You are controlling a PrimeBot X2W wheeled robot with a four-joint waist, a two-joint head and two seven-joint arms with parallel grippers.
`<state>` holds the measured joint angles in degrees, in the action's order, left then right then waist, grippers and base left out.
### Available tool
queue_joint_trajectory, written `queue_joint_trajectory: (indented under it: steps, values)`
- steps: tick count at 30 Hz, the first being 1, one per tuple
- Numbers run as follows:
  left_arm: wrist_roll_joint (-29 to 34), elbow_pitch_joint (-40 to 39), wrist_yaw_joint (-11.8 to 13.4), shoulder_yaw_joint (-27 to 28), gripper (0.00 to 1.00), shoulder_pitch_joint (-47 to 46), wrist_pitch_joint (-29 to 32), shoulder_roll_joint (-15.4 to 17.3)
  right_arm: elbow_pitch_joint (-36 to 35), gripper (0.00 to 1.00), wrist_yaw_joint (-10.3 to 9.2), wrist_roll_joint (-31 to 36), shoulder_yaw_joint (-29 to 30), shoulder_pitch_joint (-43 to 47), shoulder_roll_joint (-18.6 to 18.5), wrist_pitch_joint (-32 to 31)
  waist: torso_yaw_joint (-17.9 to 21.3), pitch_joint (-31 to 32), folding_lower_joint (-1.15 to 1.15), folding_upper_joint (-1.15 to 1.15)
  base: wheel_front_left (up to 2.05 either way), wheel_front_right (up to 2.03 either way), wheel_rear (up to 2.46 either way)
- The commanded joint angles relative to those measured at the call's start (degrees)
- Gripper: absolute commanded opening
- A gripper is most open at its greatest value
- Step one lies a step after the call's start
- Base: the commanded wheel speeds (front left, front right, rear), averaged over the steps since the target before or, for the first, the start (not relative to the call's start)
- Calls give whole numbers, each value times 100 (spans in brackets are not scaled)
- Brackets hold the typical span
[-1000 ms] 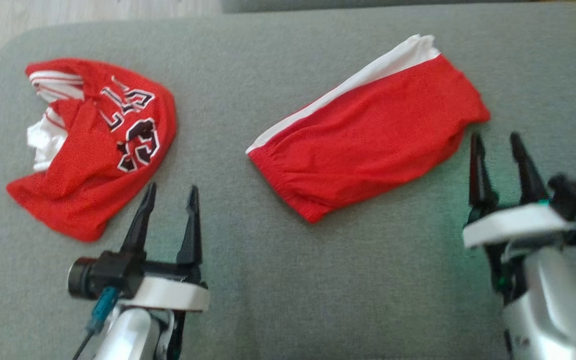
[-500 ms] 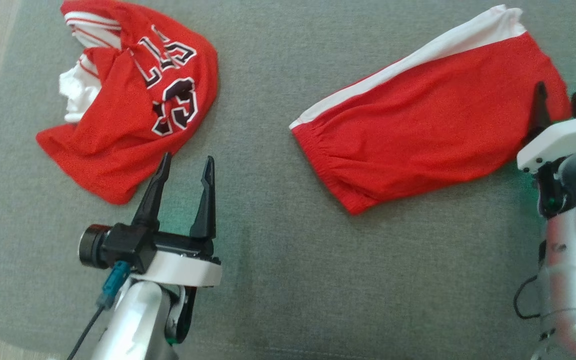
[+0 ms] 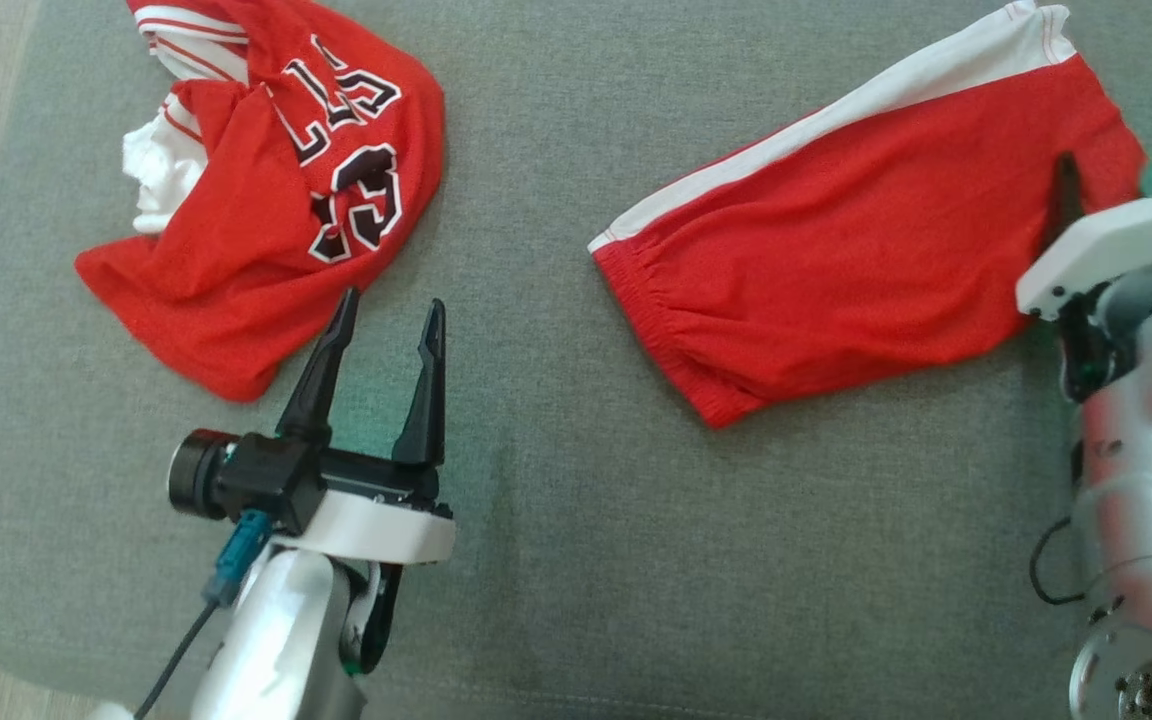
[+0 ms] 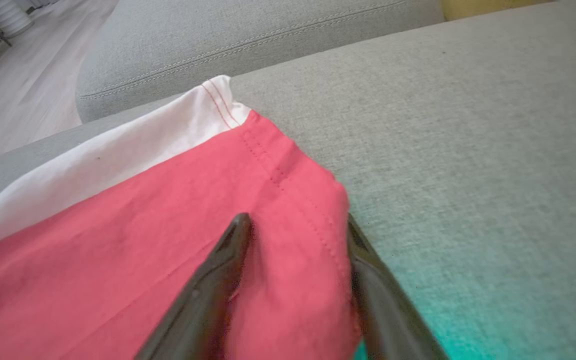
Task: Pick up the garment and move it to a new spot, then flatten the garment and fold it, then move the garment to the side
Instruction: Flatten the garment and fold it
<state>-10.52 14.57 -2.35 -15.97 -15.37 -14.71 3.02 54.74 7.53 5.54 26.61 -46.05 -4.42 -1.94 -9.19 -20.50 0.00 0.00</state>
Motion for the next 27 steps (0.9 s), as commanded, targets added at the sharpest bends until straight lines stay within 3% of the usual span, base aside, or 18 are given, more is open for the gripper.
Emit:
queue_joint_trajectory:
  steps: [1, 12, 18, 23, 27]
  values:
    - [55, -155, -10, 256, 100, -176, -29, 31, 55, 0, -4, -17, -197, -37, 74, 11, 15, 9, 0, 0, 0, 0, 0]
    - [109, -118, -46, 475, 100, -14, -29, 10, 247, 0, -4, -623, -370, 87, -369, 767, 315, 427, 0, 0, 0, 0, 0]
    - [91, -120, -30, 542, 100, 173, -29, -2, 87, 0, -4, -877, 314, 748, -799, 821, 481, 698, 0, 0, 0, 0, 0]
    - [95, -147, -38, 597, 100, 277, -29, -7, -97, 0, -4, -835, 869, 1117, -716, 777, 534, 768, 0, 0, 0, 0, 0]
    - [117, -153, -54, 611, 100, 305, -29, -8, -272, 0, -4, -818, 956, 1159, -561, 815, 531, 768, 0, 0, 0, 0, 0]
